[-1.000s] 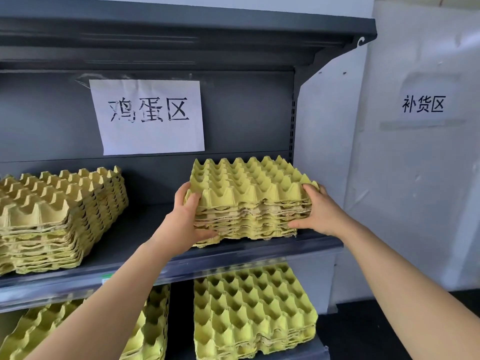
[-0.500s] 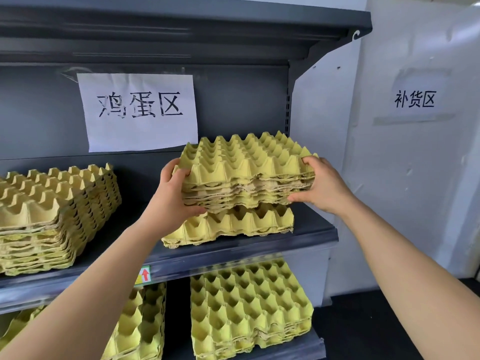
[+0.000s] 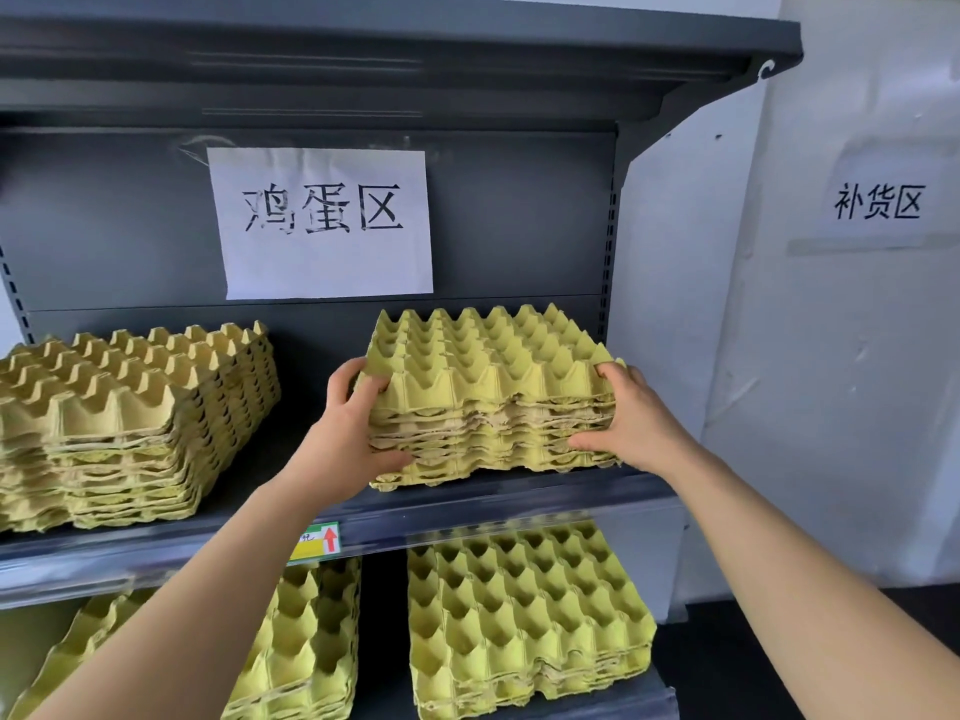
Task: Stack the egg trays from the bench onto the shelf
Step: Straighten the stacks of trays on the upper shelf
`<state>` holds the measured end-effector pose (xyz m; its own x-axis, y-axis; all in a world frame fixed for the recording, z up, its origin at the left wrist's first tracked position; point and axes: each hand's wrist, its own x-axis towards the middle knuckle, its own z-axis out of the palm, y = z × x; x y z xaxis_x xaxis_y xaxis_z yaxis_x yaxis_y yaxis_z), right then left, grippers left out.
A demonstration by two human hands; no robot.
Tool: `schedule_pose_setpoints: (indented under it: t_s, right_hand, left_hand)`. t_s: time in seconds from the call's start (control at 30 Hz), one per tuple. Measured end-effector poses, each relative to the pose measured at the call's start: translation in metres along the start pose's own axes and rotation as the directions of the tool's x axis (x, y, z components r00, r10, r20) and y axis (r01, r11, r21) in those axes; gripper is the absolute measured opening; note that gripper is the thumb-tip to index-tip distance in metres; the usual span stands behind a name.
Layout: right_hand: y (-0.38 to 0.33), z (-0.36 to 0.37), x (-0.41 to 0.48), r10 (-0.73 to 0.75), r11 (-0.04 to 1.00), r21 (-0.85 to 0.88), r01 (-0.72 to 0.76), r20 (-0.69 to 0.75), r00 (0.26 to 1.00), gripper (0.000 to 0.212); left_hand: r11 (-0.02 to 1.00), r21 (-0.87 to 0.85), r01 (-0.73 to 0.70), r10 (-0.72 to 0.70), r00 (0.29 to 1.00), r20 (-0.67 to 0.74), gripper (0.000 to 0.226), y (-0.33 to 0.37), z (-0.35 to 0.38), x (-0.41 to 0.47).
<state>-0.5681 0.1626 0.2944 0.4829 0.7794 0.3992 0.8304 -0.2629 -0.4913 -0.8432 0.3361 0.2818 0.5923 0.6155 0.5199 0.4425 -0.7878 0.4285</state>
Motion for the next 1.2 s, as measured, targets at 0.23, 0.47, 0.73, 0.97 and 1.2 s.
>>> schedule_pose_setpoints:
  t_s: [0.23,0.47,0.73,0.97,1.2]
  right_hand:
    - [0.005,0.004,-0.002,0.006,1.000,-0.003,-0.006,0.072,0.997,0.096]
    - [0.001,-0.020,0.013,0.001,0.995,0.102,-0.008,0.067,0.998,0.091]
    - [-0.012,-0.035,0.096,-0.089,0.989,-0.099,0.106,0.160,0.983,0.059]
    - [-0.015,-0.018,0.165,-0.090,0.956,-0.236,0.174,0.328,0.940,0.057]
    - [0.002,0.001,0.198,0.004,0.961,-0.255,0.110,0.409,0.912,0.064]
  left_hand:
    - [0.988,-0.144,0.053,-0.051,0.999,0.019,0.094,0.001,0.016,-0.005]
    - [0.968,-0.237,0.080,-0.088,0.996,-0.023,0.100,0.011,-0.009,0.011]
    - [0.972,-0.076,0.224,-0.205,0.958,0.201,0.069,0.026,-0.035,0.095]
    - [0.964,0.122,0.235,-0.263,0.902,0.343,0.076,0.008,-0.019,0.151]
    - [0.956,0.124,0.265,-0.292,0.884,0.364,0.076,-0.012,0.001,0.171]
